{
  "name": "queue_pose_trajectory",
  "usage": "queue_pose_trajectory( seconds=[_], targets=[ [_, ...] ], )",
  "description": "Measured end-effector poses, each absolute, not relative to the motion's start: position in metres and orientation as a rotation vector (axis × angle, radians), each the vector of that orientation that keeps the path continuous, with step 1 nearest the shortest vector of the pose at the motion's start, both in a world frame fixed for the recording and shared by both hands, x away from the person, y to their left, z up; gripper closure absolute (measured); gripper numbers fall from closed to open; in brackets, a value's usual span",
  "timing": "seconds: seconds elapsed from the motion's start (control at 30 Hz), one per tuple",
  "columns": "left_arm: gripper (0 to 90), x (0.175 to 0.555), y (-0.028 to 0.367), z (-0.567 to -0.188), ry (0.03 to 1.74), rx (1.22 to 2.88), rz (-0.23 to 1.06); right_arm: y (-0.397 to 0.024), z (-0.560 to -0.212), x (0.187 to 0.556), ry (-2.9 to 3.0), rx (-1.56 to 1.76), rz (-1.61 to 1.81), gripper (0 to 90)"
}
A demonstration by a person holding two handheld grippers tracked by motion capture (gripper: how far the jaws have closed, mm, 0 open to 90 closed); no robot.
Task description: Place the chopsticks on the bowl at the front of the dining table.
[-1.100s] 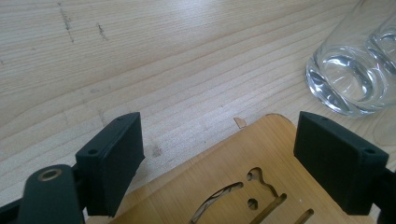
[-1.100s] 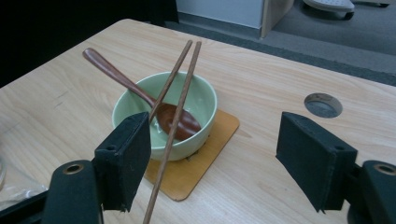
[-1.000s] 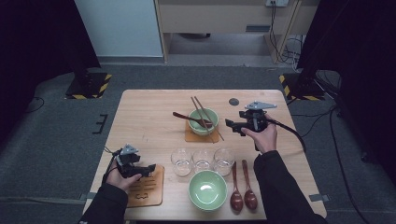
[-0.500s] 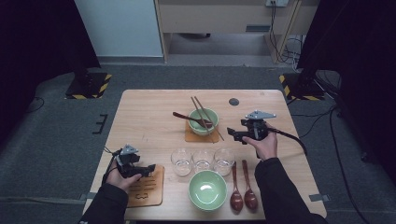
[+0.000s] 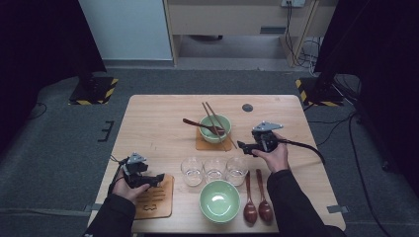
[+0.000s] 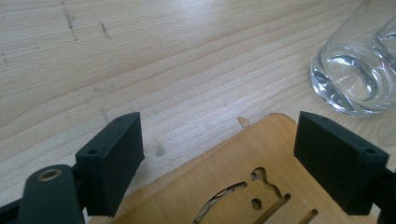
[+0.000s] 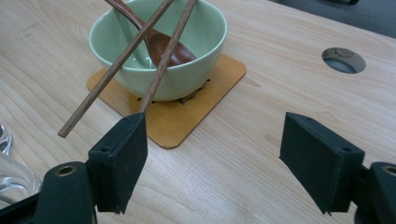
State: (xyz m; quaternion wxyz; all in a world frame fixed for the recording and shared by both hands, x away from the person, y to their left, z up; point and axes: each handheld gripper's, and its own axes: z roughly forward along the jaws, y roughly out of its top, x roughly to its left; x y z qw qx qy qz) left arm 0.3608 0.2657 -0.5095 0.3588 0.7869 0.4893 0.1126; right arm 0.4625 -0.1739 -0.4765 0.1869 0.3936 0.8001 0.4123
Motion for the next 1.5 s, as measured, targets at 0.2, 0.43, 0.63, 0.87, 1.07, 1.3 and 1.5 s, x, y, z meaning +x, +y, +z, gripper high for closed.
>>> queue_pose_trajectory(
  seconds=[0.2,0.43,0.63,0.87,1.07,1.3,1.5],
  targets=[
    [15.3,0.361,0.266,-0.509,1.263,2.028,0.289,-0.169,-0.482,0.463,2.283,1.108,1.152,23.5],
    [15.3,0.361,0.265,-0.509,1.260,2.031,0.290,-0.165,-0.486,0.462,2.300,1.115,1.172,23.5],
    [15.3,0.361,0.265,-0.509,1.260,2.031,0.291,-0.162,-0.487,0.462,2.303,1.122,1.195,23.4],
    [15.3,0.361,0.266,-0.510,1.262,2.032,0.290,-0.163,-0.484,0.463,2.284,1.130,1.236,23.5],
    [15.4,0.361,0.266,-0.509,1.261,2.030,0.289,-0.163,-0.483,0.464,2.279,1.132,1.244,23.5],
    [15.3,0.361,0.266,-0.509,1.259,2.028,0.292,-0.160,-0.483,0.463,2.289,1.118,1.217,23.0],
    [15.3,0.361,0.266,-0.509,1.261,2.028,0.291,-0.151,-0.462,0.462,2.277,1.063,1.268,22.9]
  ],
)
